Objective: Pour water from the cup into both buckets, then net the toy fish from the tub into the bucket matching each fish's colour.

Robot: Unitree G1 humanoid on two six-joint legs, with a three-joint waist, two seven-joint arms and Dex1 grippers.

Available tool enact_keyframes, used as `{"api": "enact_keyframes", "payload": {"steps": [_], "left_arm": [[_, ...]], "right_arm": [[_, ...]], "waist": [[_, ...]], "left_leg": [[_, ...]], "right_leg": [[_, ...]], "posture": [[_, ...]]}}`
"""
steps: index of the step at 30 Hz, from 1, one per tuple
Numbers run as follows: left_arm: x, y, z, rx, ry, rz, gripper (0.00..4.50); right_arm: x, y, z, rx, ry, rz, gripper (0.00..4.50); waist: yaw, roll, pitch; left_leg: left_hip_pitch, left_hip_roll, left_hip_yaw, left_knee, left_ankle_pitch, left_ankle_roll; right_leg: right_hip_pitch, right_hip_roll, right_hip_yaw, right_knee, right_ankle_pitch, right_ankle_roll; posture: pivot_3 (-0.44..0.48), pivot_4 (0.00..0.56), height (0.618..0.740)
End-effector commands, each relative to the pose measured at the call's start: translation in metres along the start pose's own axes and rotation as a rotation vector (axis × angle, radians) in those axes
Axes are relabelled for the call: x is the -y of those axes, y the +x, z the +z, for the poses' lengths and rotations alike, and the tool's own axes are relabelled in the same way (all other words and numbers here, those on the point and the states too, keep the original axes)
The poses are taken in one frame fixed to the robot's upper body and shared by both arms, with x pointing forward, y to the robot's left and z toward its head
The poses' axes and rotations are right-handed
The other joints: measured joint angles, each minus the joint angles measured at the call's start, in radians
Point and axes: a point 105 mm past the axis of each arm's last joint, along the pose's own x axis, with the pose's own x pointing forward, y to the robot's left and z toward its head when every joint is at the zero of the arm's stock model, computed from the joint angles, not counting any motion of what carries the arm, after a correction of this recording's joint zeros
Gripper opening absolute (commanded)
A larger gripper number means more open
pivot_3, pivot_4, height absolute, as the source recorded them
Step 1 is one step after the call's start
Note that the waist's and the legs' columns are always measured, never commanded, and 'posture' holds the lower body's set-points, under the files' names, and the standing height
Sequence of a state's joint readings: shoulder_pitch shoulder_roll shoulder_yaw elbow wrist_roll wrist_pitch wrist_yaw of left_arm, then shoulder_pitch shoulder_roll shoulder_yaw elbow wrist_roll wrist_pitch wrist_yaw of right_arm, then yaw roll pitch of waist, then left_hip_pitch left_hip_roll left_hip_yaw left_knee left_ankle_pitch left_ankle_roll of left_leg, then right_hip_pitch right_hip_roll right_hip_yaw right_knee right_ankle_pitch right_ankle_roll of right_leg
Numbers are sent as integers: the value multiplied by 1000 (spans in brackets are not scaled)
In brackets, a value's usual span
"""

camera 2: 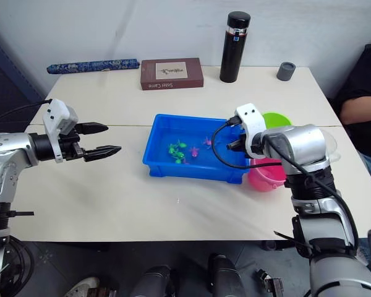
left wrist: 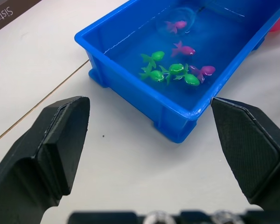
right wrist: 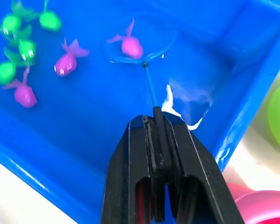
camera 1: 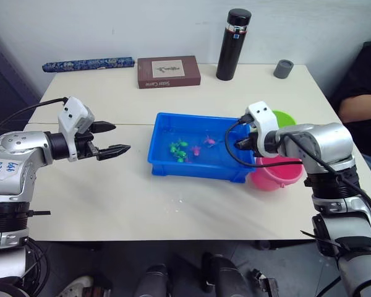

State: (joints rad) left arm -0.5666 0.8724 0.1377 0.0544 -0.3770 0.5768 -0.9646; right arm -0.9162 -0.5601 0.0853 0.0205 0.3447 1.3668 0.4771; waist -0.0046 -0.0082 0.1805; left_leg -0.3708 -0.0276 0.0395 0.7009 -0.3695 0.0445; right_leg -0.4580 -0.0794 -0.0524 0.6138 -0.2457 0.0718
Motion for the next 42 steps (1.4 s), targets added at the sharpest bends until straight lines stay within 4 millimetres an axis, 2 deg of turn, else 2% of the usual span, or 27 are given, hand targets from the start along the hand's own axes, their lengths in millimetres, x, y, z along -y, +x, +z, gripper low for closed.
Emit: {"api": "enact_keyframes", "payload": {"steps": [1, 9, 14, 20, 24, 30, 34, 42], "left_arm": [[-3, -1, 15, 36, 55, -4, 4444], [-2, 13, 23, 70, 77, -63, 4444], [-1, 23, 31, 98, 94, -113, 4444], [8, 37, 42, 125, 135, -218, 4444], [18, 45, 50, 143, 149, -293, 4444], [16, 50, 46, 136, 151, -306, 4444], [16, 55, 46, 135, 156, -320, 4444], [16, 67, 48, 149, 168, -350, 4444]], "right_arm": [[2, -21, 13, 77, -8, 5, 0], [5, -47, 13, 143, -35, 27, 0], [7, -75, 14, 232, -83, 54, 0], [19, -106, -2, 271, -64, 35, 0], [26, -134, -21, 284, -101, -7, 0], [39, -161, -37, 280, -119, -91, 0], [56, -180, -55, 242, -101, -190, 0], [61, -193, -83, 165, -148, -265, 0]], "waist": [[2, 0, 0], [3, 0, 0], [3, 0, 0], [8, 0, 0], [14, 0, 0], [21, 0, 0], [29, 0, 0], [32, -1, 0]], "left_leg": [[-2, 0, 0, 0, 0, 0], [-3, -1, 1, 0, 1, 0], [-3, -1, 1, 0, 1, 0], [-3, -2, 2, 1, 1, 0], [-3, -2, 2, 1, 1, 0], [-1, -2, 4, 1, 2, 1], [0, -2, 4, 1, 2, 1], [0, -3, 5, 2, 2, 2]], "right_leg": [[-3, 0, 0, 1, 0, 0], [-4, 0, 0, 3, 0, 0], [-4, 0, 0, 2, 0, 0], [-4, 0, 0, 3, 0, 0], [-4, 0, 0, 3, 0, 0], [-3, 1, 3, 4, 0, 1], [-3, 1, 3, 5, 0, 1], [-2, 0, 3, 5, 1, 1]], "posture": [[0, 150, 740], [0, 150, 740], [0, 150, 740], [0, 150, 740], [0, 150, 740], [0, 150, 740], [0, 150, 740], [0, 150, 740]]}}
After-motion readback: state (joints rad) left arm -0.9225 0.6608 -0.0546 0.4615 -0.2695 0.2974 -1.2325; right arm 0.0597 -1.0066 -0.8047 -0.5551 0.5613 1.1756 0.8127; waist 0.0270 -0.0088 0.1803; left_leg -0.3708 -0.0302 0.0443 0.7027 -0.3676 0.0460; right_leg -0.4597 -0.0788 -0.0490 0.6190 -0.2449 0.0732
